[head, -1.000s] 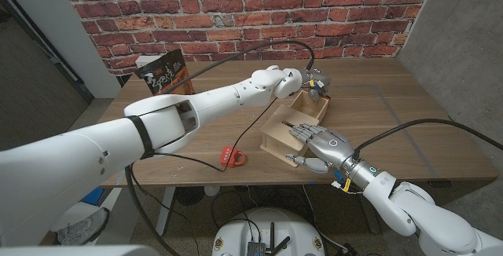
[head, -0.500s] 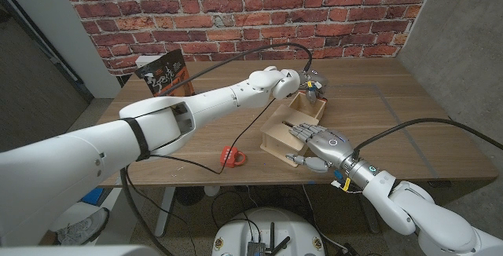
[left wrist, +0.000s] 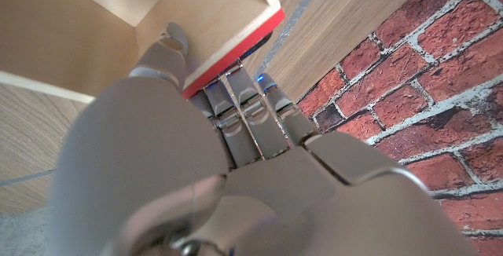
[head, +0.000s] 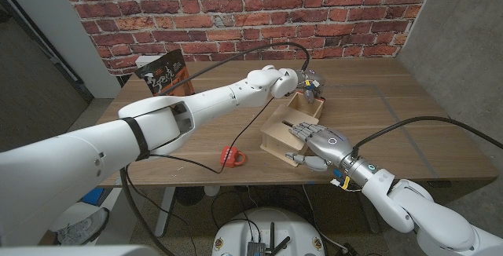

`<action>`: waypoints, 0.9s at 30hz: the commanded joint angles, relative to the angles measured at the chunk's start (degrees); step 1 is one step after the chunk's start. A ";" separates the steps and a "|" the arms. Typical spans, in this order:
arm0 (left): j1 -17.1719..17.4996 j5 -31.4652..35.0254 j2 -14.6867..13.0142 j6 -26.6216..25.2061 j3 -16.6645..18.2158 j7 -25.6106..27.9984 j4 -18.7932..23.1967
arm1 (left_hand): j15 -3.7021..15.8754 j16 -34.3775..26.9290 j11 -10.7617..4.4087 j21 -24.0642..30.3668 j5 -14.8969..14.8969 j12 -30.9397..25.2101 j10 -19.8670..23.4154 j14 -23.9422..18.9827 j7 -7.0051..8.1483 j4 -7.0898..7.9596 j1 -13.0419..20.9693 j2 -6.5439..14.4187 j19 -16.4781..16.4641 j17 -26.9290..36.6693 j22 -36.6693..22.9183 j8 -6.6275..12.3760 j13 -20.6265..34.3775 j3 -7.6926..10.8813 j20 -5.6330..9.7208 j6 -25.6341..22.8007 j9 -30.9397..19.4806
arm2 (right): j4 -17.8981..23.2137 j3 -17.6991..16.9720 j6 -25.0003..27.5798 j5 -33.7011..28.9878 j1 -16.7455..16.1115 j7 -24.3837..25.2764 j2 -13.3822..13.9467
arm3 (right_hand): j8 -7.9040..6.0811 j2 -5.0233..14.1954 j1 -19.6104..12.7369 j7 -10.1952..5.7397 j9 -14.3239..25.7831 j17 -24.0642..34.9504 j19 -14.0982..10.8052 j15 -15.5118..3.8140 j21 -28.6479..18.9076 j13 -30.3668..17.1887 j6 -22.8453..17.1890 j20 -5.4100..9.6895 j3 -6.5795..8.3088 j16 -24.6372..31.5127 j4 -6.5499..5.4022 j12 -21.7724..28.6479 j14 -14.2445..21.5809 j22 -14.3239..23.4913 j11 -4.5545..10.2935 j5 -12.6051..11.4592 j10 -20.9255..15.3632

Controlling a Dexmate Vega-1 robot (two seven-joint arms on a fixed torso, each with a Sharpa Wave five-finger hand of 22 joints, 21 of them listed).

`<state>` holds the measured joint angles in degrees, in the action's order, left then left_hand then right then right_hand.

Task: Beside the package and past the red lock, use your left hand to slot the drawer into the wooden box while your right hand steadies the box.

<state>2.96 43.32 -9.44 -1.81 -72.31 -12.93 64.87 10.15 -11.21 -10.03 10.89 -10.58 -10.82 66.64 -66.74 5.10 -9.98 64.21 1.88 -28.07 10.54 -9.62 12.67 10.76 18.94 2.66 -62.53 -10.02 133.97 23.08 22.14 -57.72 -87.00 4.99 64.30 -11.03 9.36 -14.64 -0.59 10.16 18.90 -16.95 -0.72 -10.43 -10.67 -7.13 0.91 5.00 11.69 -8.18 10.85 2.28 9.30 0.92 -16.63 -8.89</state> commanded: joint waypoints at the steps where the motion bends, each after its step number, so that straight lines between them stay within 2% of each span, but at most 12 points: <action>1: -0.54 -0.52 0.49 0.08 0.14 -0.39 -0.92 | 3.87 -0.25 -1.51 -0.16 -0.34 -0.17 1.81 -2.98 -0.36 0.26 3.71 3.94 -0.19 0.09 -0.03 0.36 0.20 0.20 8.80 -1.00 -1.31 | -0.30 0.51 -0.37 0.07 1.01 -0.75 -0.17 | -0.33 0.23 0.57 -0.08 0.17 -0.02 -0.53 -0.16 -0.28 -0.17 -0.68 0.05 0.40 0.20 -0.08 0.47 0.48 0.23 0.03 0.08 -0.55; 12: -2.03 -1.24 2.61 0.51 -0.29 0.23 -4.28 | 3.87 -0.24 -1.52 -0.17 -0.35 -0.18 1.81 -2.96 -0.44 0.25 3.71 3.91 -0.20 0.09 -0.02 0.33 0.20 0.17 8.80 -0.93 -1.31 | -0.71 0.60 -0.70 0.24 1.32 -0.57 0.06 | -0.33 0.23 0.57 -0.08 0.17 -0.02 -0.53 -0.16 -0.28 -0.17 -0.68 0.05 0.40 0.20 -0.08 0.47 0.48 0.23 0.03 0.08 -0.55; 27: -1.99 -2.48 2.24 1.00 -0.70 -0.36 -4.00 | 3.87 -0.22 -1.52 -0.18 -0.36 -0.16 1.73 -2.90 -0.42 0.26 3.73 3.95 -0.21 0.08 -0.02 0.30 0.21 0.16 8.79 -0.84 -1.31 | -0.46 0.39 0.09 0.77 0.73 -0.51 0.23 | -0.33 0.23 0.57 -0.08 0.17 -0.02 -0.53 -0.16 -0.28 -0.17 -0.68 0.05 0.40 0.20 -0.08 0.47 0.48 0.23 0.03 0.08 -0.55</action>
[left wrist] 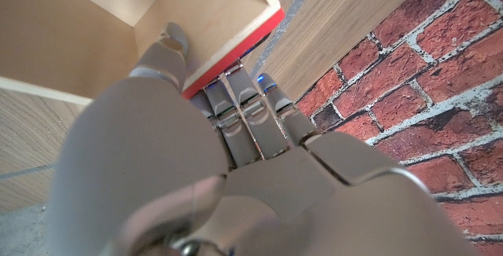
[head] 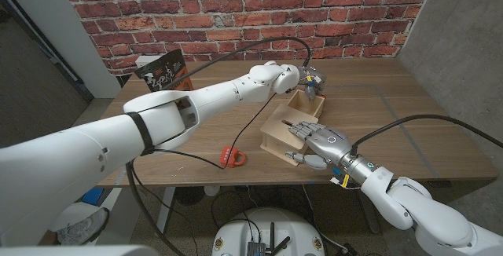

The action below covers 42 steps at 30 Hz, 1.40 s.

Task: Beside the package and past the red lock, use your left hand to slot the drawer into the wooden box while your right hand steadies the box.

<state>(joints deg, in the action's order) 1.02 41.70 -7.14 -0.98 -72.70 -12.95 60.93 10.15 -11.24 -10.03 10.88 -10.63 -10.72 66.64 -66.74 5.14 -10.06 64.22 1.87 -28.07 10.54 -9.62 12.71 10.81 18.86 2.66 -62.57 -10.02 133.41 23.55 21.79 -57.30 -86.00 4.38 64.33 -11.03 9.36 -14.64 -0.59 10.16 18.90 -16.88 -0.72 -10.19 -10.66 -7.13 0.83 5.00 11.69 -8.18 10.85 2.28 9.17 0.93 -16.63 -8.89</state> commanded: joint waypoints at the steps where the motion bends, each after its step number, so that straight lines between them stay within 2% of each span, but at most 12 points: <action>1: 0.00 -0.77 -0.16 0.13 -0.37 -0.27 0.12 | 3.87 -0.18 -1.51 -0.18 -0.32 -0.25 1.71 -2.90 -0.47 0.34 3.71 3.96 -0.22 0.08 -0.02 0.26 0.15 0.24 8.79 -0.79 -1.31 | 0.04 -0.09 0.47 0.38 -0.27 0.19 0.19 | -0.34 0.23 0.57 -0.08 0.17 -0.02 -0.60 -0.16 -0.52 -0.18 -0.68 0.13 0.40 0.20 -0.09 0.47 0.48 0.36 0.03 0.08 -0.56; 31: 0.74 -1.86 -1.54 -0.26 0.09 -2.60 2.07 | 3.87 -0.17 -1.50 -0.18 -0.33 -0.26 1.64 -2.82 -0.45 0.35 3.69 3.97 -0.26 0.07 -0.02 0.27 0.16 0.19 8.78 -0.78 -1.32 | -0.16 0.27 0.53 1.15 0.48 -0.36 0.50 | -0.34 0.23 0.57 -0.08 0.17 -0.02 -0.60 -0.16 -0.52 -0.18 -0.68 0.13 0.40 0.20 -0.09 0.47 0.48 0.36 0.03 0.08 -0.56; 42: 0.11 -3.26 -0.21 0.34 0.60 -3.12 -0.51 | 3.87 -0.17 -1.51 -0.18 -0.34 -0.24 1.53 -2.82 -0.51 0.35 3.69 4.00 -0.28 0.08 -0.02 0.29 0.16 0.19 8.78 -0.82 -1.32 | -0.31 0.50 0.16 1.52 1.17 -1.08 0.60 | -0.34 0.23 0.57 -0.08 0.17 -0.02 -0.60 -0.16 -0.52 -0.18 -0.68 0.13 0.40 0.20 -0.09 0.47 0.48 0.36 0.03 0.08 -0.56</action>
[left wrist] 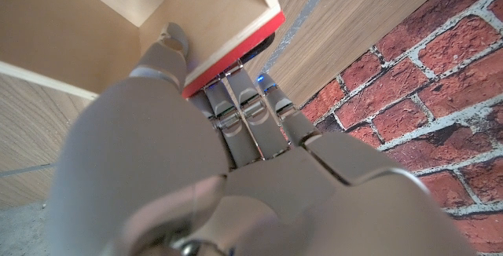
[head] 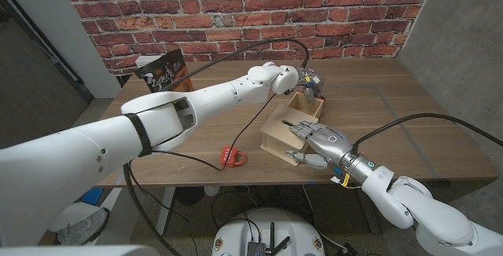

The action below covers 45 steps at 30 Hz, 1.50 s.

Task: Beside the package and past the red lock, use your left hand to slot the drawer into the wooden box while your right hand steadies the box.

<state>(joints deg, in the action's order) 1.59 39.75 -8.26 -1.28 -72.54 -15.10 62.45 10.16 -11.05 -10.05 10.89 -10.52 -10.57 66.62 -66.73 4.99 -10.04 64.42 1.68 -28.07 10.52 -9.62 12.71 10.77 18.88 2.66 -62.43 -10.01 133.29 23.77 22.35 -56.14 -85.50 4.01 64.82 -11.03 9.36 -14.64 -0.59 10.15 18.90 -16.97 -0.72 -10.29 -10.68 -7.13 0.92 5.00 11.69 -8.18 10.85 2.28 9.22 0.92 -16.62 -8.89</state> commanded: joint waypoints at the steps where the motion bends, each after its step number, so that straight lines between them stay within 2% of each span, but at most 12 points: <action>1: -0.59 -1.39 1.10 0.56 0.40 -1.11 -2.27 | 3.87 -0.36 -1.50 -0.18 -0.44 -0.41 1.58 -2.82 -0.38 0.33 3.50 4.20 -0.28 0.10 -0.02 0.25 0.21 0.16 8.78 -0.87 -1.32 | -0.23 0.31 -0.42 0.35 0.71 -0.63 0.08 | -0.34 0.23 0.57 -0.08 0.18 -0.02 -0.51 -0.16 -0.42 -0.17 -0.68 0.04 0.40 0.20 -0.08 0.47 0.48 0.31 0.03 0.08 -0.55; 11: -2.03 -2.90 3.26 1.17 0.09 -1.50 -5.77 | 3.87 -0.32 -1.50 -0.19 -0.45 -0.42 1.60 -2.73 -0.43 0.31 3.50 4.16 -0.28 0.08 -0.01 0.25 0.21 0.14 8.79 -0.86 -1.32 | -0.45 0.42 -0.61 0.53 1.09 -0.63 0.12 | -0.34 0.23 0.57 -0.08 0.18 -0.02 -0.51 -0.16 -0.42 -0.17 -0.68 0.04 0.40 0.20 -0.08 0.47 0.48 0.31 0.03 0.08 -0.55; 25: -3.51 -3.72 4.57 2.01 -0.78 -1.06 -8.01 | 3.87 -0.30 -1.48 -0.19 -0.46 -0.38 1.48 -2.66 -0.39 0.31 3.52 4.19 -0.29 0.08 -0.01 0.20 0.21 0.15 8.78 -0.72 -1.33 | -0.87 0.70 -0.63 0.72 1.53 -0.36 -0.15 | -0.34 0.23 0.57 -0.08 0.18 -0.02 -0.51 -0.16 -0.42 -0.17 -0.68 0.04 0.40 0.20 -0.08 0.47 0.48 0.31 0.03 0.08 -0.55; 39: -3.81 -4.21 4.04 2.39 -1.32 -2.20 -7.73 | 3.87 -0.27 -1.48 -0.21 -0.47 -0.37 1.36 -2.53 -0.38 0.31 3.53 4.22 -0.28 0.07 -0.01 0.19 0.21 0.14 8.77 -0.67 -1.33 | -0.81 0.69 -0.53 1.27 1.65 -0.65 0.04 | -0.34 0.23 0.57 -0.08 0.18 -0.02 -0.51 -0.16 -0.42 -0.17 -0.68 0.04 0.40 0.20 -0.08 0.47 0.48 0.31 0.03 0.08 -0.55; 45: -3.52 -4.14 3.21 1.93 -1.33 -3.07 -6.32 | 3.87 -0.29 -1.49 -0.21 -0.48 -0.39 1.35 -2.53 -0.35 0.32 3.53 4.24 -0.27 0.08 0.00 0.21 0.22 0.14 8.76 -0.71 -1.33 | -0.73 0.86 -0.35 1.21 1.66 -0.86 0.02 | -0.34 0.23 0.57 -0.08 0.18 -0.02 -0.51 -0.16 -0.42 -0.17 -0.68 0.04 0.40 0.20 -0.08 0.47 0.48 0.31 0.03 0.08 -0.55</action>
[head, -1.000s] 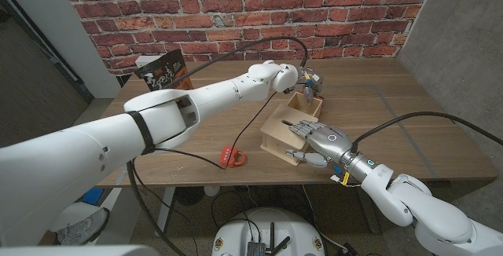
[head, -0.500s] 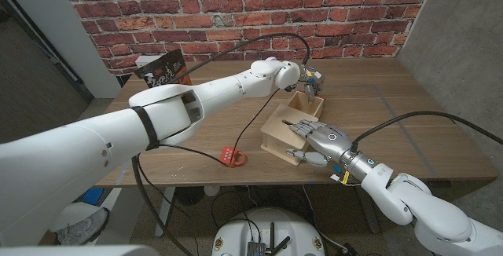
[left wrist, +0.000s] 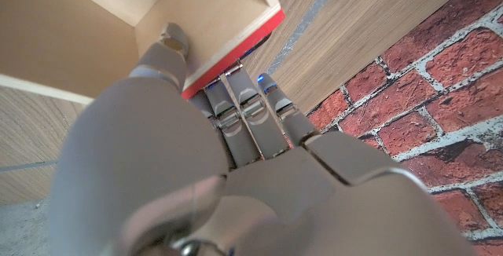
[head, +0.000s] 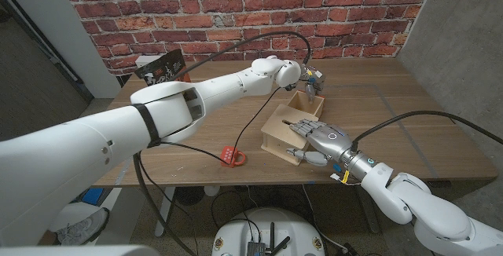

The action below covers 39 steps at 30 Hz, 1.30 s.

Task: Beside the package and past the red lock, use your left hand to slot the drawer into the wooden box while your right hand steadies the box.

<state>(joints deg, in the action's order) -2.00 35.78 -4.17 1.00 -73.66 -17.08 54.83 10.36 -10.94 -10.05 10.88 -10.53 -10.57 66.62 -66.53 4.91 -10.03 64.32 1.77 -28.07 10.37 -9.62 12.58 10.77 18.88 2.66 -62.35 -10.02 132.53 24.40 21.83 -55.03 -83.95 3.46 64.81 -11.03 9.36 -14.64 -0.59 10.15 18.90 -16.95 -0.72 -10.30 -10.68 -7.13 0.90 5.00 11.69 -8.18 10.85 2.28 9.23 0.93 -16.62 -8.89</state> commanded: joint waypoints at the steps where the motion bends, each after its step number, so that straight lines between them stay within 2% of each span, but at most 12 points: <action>1: 0.12 -0.26 -0.95 -0.39 -0.13 -1.18 1.39 | 3.66 -0.40 -1.49 -0.21 -0.47 -0.40 1.35 -2.73 -0.32 0.32 3.63 4.14 -0.26 0.23 0.00 0.35 0.22 0.14 8.76 -0.79 -1.33 | 0.03 0.27 0.18 0.07 0.12 -0.29 0.02 | -0.34 0.23 0.57 -0.08 0.18 -0.02 -0.54 -0.16 -0.41 -0.16 -0.68 0.06 0.40 0.20 -0.08 0.47 0.48 0.30 0.03 0.08 -0.55; 15: 0.28 -0.16 -2.39 -0.03 0.20 -2.58 3.28 | 3.66 -0.40 -1.50 -0.22 -0.48 -0.38 1.22 -2.68 -0.32 0.32 3.64 4.17 -0.25 0.23 0.00 0.32 0.22 0.14 8.76 -0.72 -1.32 | 0.24 0.73 0.56 -0.48 0.28 -0.94 -0.04 | -0.34 0.23 0.57 -0.08 0.18 -0.02 -0.54 -0.16 -0.41 -0.16 -0.68 0.06 0.40 0.20 -0.08 0.47 0.48 0.30 0.03 0.08 -0.55; 35: -1.32 -0.22 -2.29 6.07 0.15 -2.40 -0.41 | 3.66 -0.33 -1.50 -0.24 -0.47 -0.32 0.96 -2.44 -0.03 0.30 3.67 4.15 -0.20 0.21 0.00 0.32 0.22 0.12 8.77 -0.68 -1.32 | 0.14 1.06 0.90 -0.97 0.71 -1.83 -0.10 | -0.34 0.23 0.57 -0.08 0.18 -0.02 -0.54 -0.16 -0.41 -0.16 -0.68 0.06 0.40 0.20 -0.08 0.47 0.48 0.30 0.03 0.08 -0.55; 39: -1.09 0.35 -2.75 6.21 0.21 -1.41 0.12 | 3.66 -0.33 -1.50 -0.24 -0.47 -0.34 0.97 -2.40 0.06 0.30 3.66 4.13 -0.18 0.21 0.00 0.31 0.23 0.11 8.78 -0.64 -1.31 | 0.08 1.06 0.96 -0.92 0.89 -1.96 -0.21 | -0.34 0.23 0.57 -0.08 0.18 -0.02 -0.54 -0.16 -0.41 -0.16 -0.68 0.06 0.40 0.20 -0.08 0.47 0.48 0.30 0.03 0.08 -0.55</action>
<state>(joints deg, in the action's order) -2.79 35.53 -6.45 4.88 -73.47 -19.81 55.73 11.18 -11.04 -10.14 10.88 -10.58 -10.53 66.51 -66.94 4.74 -10.03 64.19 1.90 -28.07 10.21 -9.62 12.30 10.79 18.89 2.66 -62.17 -9.99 132.82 25.34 22.64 -55.90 -83.49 1.87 64.78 -11.03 9.36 -14.64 -0.60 10.14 18.90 -16.96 -0.72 -10.19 -10.64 -7.13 0.92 5.00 11.69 -8.18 10.85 2.28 9.18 0.94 -16.63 -8.89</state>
